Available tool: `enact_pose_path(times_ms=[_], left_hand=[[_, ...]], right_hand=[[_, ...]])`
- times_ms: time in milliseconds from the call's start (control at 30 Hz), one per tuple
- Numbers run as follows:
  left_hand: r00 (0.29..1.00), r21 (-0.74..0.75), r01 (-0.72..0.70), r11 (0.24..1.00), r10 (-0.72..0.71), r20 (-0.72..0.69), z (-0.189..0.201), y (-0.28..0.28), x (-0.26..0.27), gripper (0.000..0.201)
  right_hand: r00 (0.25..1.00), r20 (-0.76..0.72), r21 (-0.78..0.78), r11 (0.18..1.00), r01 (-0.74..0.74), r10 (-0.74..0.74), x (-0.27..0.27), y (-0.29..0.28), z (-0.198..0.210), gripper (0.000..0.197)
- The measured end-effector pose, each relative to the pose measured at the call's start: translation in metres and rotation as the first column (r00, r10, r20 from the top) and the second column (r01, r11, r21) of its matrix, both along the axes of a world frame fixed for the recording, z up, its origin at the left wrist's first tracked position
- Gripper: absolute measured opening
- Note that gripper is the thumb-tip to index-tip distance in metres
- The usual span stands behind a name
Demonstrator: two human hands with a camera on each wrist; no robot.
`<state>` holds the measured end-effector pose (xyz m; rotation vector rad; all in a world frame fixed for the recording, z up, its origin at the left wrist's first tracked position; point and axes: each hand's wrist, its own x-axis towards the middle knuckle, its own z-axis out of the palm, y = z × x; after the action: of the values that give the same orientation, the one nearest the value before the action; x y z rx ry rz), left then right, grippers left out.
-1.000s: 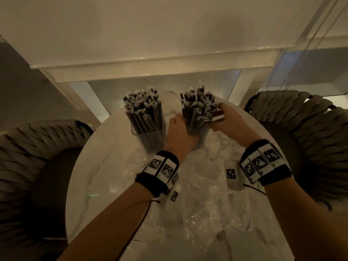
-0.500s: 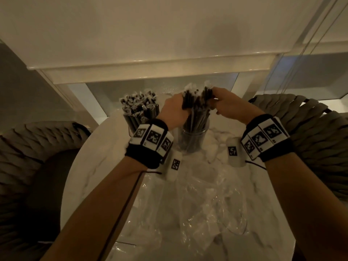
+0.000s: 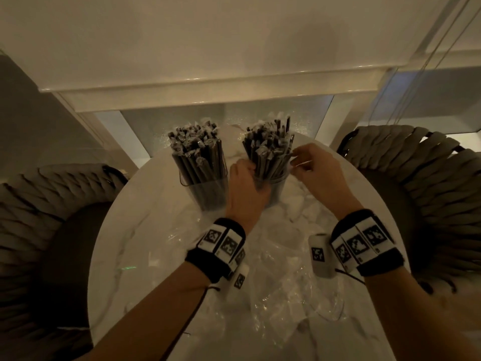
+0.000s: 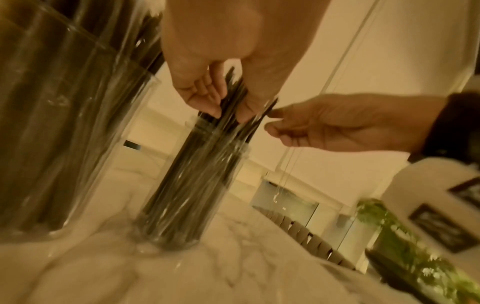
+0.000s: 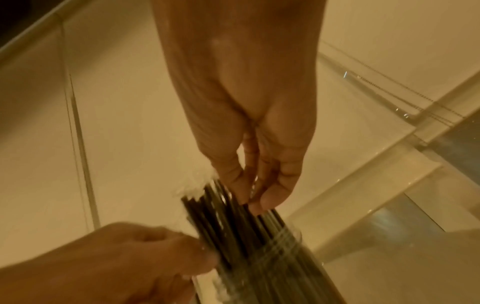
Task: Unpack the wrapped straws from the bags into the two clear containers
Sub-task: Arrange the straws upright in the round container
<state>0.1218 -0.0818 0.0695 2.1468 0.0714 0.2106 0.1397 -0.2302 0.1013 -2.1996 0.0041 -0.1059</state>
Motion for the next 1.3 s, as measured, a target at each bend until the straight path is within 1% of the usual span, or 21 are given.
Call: enact_pose_path(times_ms=[67, 100, 200, 267, 333, 433, 500, 567, 633, 733, 800, 900, 933, 967, 1000, 1033, 1067, 1133, 1167, 1233, 1300], left_hand=[[0.997, 0.062, 0.036, 0.997, -0.031, -0.077, -0.003, -0.005, 0.006, 0.048], [0.996, 0.093, 0.054, 0.994, -0.047, -0.08, -0.002, -0.007, 0.011, 0.05], [0.995, 0.202, 0.091, 0.975, -0.082, -0.054, 0.004, -0.007, 0.025, 0.032], [0.995, 0.193, 0.1, 0.976, -0.099, -0.013, 0.014, -0.001, 0.032, 0.025], [0.995, 0.198, 0.098, 0.975, -0.1, 0.0, 0.026, 0.008, 0.043, 0.025], [0.981, 0.196, 0.184, 0.963, -0.169, -0.092, 0.035, 0.018, 0.057, 0.028], [0.956, 0.213, 0.267, 0.94, -0.232, -0.177, 0.033, 0.018, 0.06, 0.03], [0.94, 0.245, 0.303, 0.921, -0.247, -0.234, 0.026, 0.016, 0.056, 0.031], [0.962, 0.204, 0.231, 0.951, -0.191, -0.197, 0.019, 0.017, 0.048, 0.03], [0.999, -0.013, -0.003, 1.0, 0.002, -0.051, 0.009, 0.021, 0.031, 0.03], [0.998, -0.084, -0.064, 0.994, 0.062, -0.024, 0.006, 0.019, 0.019, 0.045], [0.989, -0.096, 0.044, 0.994, -0.057, -0.133, 0.004, 0.007, 0.014, 0.097], [0.979, -0.079, 0.076, 0.994, -0.089, -0.181, 0.003, 0.003, 0.018, 0.113], [0.972, -0.048, 0.094, 0.994, -0.102, -0.21, 0.003, -0.002, 0.023, 0.121], [0.97, -0.018, 0.097, 0.995, -0.099, -0.221, 0.002, -0.005, 0.03, 0.122], [0.972, 0.003, 0.086, 0.996, -0.083, -0.221, 0.003, -0.005, 0.036, 0.113], [0.975, 0.017, 0.074, 0.997, -0.069, -0.212, 0.005, -0.003, 0.044, 0.095], [0.976, 0.032, 0.103, 0.994, -0.095, -0.196, 0.017, 0.007, 0.057, 0.059], [0.969, 0.032, 0.156, 0.987, -0.146, -0.2, 0.023, 0.011, 0.061, 0.049], [0.943, 0.093, 0.272, 0.958, -0.246, -0.224, 0.035, 0.018, 0.065, 0.04], [0.943, 0.137, 0.287, 0.948, -0.255, -0.213, 0.042, 0.021, 0.068, 0.037]], right_hand=[[0.997, -0.062, 0.007, 0.999, -0.041, 0.041, 0.0, 0.012, -0.007, 0.037], [0.996, -0.071, 0.005, 0.999, -0.047, 0.047, 0.002, 0.018, -0.009, 0.039], [0.999, -0.03, -0.054, 0.998, -0.044, 0.042, 0.014, 0.022, -0.005, 0.03], [0.996, 0.008, -0.109, 0.99, -0.085, 0.086, 0.024, 0.018, 0.008, 0.024], [0.99, 0.031, -0.148, 0.98, -0.133, 0.139, 0.032, 0.011, 0.022, 0.021], [0.976, -0.037, -0.191, 0.957, -0.217, 0.214, 0.042, 0.006, 0.03, 0.021], [0.962, -0.124, -0.278, 0.922, -0.27, 0.244, 0.042, 0.009, 0.023, 0.02], [0.961, -0.165, -0.319, 0.91, -0.266, 0.223, 0.036, 0.011, 0.008, 0.02], [0.971, -0.142, -0.279, 0.933, -0.226, 0.192, 0.029, 0.009, -0.003, 0.019], [0.993, -0.077, -0.132, 0.986, -0.102, 0.092, 0.023, -0.003, -0.009, 0.022], [0.998, -0.065, 0.015, 1.0, -0.022, 0.023, 0.024, -0.009, -0.006, 0.035], [0.994, -0.098, 0.042, 0.998, -0.051, 0.054, 0.032, -0.009, 0.0, 0.063], [0.989, -0.107, 0.022, 0.995, -0.095, 0.097, 0.036, -0.005, 0.002, 0.066], [0.984, -0.103, -0.005, 0.989, -0.145, 0.144, 0.04, -0.002, 0.004, 0.061], [0.979, -0.084, -0.052, 0.981, -0.188, 0.183, 0.043, 0.001, 0.006, 0.05], [0.977, -0.05, -0.104, 0.972, -0.21, 0.206, 0.046, 0.003, 0.011, 0.036], [0.977, -0.016, -0.14, 0.968, -0.211, 0.21, 0.048, 0.003, 0.018, 0.024], [0.984, 0.024, -0.13, 0.977, -0.17, 0.175, 0.053, -0.001, 0.029, 0.013], [0.986, 0.027, -0.106, 0.982, -0.159, 0.163, 0.054, -0.005, 0.033, 0.011], [0.979, -0.018, -0.129, 0.971, -0.203, 0.203, 0.056, -0.007, 0.032, 0.008], [0.962, -0.109, -0.211, 0.94, -0.269, 0.251, 0.054, -0.003, 0.024, 0.019]])
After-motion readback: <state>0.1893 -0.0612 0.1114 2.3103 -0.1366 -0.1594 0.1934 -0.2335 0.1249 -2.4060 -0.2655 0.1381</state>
